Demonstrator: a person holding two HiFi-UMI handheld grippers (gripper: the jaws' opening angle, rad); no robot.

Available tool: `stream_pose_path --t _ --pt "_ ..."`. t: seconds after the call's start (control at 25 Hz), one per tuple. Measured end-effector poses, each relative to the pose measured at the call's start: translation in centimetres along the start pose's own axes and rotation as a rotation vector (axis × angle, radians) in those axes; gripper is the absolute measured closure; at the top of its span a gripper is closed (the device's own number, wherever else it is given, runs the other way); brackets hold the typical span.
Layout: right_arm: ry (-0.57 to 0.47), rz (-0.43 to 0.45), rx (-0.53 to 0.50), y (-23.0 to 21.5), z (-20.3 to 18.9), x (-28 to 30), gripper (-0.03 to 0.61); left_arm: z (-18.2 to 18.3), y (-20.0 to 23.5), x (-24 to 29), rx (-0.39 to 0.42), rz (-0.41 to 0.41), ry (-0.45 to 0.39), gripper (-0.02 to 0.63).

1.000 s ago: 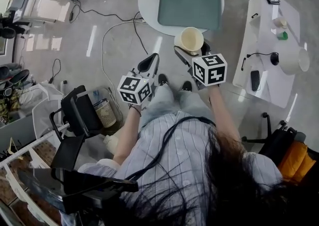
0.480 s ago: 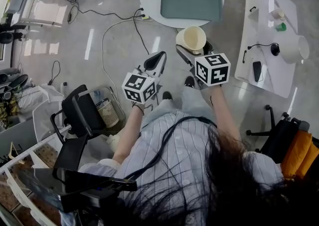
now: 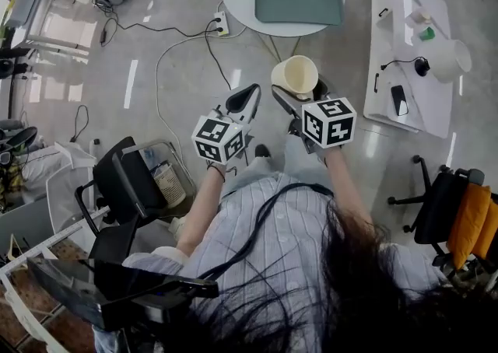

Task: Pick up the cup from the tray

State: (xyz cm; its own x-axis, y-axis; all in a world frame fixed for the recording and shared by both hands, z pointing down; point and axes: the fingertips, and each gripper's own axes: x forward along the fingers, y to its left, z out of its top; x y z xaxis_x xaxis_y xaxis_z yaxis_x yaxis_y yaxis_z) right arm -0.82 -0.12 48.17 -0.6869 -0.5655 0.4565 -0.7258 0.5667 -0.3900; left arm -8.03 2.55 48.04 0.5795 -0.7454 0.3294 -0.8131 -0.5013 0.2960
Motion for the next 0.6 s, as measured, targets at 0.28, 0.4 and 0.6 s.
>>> stream_pose_path --t 0.28,0.4,0.6 --pt "-0.007 -0.02 -0.013 3.8 -2.4 -2.4 0.181 -0.6 -1.3 -2.9 0.015 -0.043 -0.023 0.6" --pt "-0.008 -0.024 -0.01 5.0 -3.3 -3.4 0.181 -1.0 -2.1 -3.8 0.023 -0.061 -0.025 0.6" --pt "-0.01 -0.027 0.004 6.7 -4.8 -4.3 0.18 -1.6 -2.3 -5.5 0.023 -0.07 -0.03 0.6"
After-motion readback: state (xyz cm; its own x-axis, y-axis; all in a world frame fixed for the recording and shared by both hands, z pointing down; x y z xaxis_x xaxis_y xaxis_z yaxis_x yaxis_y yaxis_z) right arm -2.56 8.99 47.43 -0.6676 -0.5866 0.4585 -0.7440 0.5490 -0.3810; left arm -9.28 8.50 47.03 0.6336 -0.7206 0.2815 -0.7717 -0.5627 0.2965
